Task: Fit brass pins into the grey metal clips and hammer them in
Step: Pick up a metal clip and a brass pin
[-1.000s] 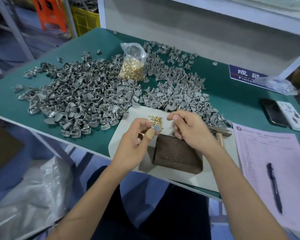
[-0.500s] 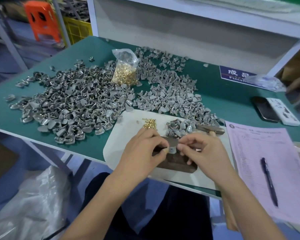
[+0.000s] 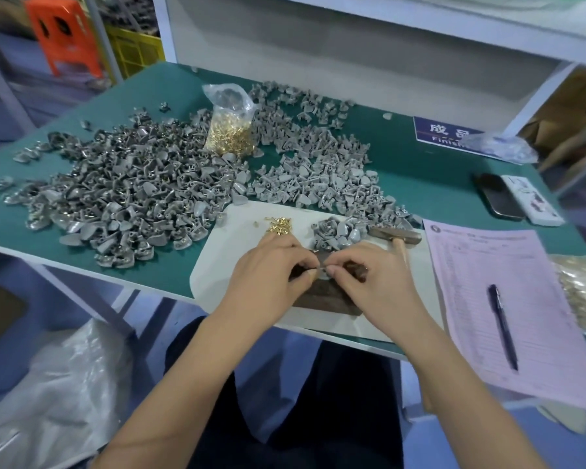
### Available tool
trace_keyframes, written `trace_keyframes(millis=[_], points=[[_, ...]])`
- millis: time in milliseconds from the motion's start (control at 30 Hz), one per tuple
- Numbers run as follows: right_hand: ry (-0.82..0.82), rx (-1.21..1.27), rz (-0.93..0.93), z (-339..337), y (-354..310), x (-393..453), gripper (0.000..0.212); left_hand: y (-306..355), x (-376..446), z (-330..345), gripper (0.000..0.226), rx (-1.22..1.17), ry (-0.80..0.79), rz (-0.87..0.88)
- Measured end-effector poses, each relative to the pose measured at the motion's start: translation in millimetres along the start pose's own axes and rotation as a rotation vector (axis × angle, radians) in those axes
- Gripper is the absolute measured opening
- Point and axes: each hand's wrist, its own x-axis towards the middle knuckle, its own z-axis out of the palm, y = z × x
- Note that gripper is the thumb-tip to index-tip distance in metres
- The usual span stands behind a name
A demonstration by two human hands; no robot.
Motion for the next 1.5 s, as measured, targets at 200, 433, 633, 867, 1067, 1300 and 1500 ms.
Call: trace_keyframes(millis=[200,433,633,867,1067,1300,1500], points=[[-0.028,0.245,0.237,0.5,13.5,3.6,0.017,-0.1,-8.0,5.8,0.003,0.053,0.042,0.0],[0.013,0.094,0.222,1.5,8.7,32.9,0.013,-39.5,-23.4,12.6,0.003,-0.208,0.389,-0.299],[-0.304,-0.288,0.112,18.5,-7.4,33.9,0.066,-60.3,-16.7,19.8,0.007,-0.141,0.316,-0.317],[-0.325,-0.291,0.101,15.3,-13.3,-0.6,0.095,-66.1,-21.3,23.6,0.012,-0.019,0.322,-0.232],[-0.179,-0.051,0.195,7.3,-11.4,6.0,0.04,-66.7,-19.3,24.8,0.015,0.012,0.325,-0.182],[-0.53,-0.272,0.197,9.9,-1.5,85.4,0.013,-71.2,-17.2,26.5,0.011,0.004,0.307,-0.16],[-0.559,-0.478,0.012,28.1,2.6,99.1,0.01,-71.1,-16.0,24.6,0.009,-0.076,0.267,-0.16]])
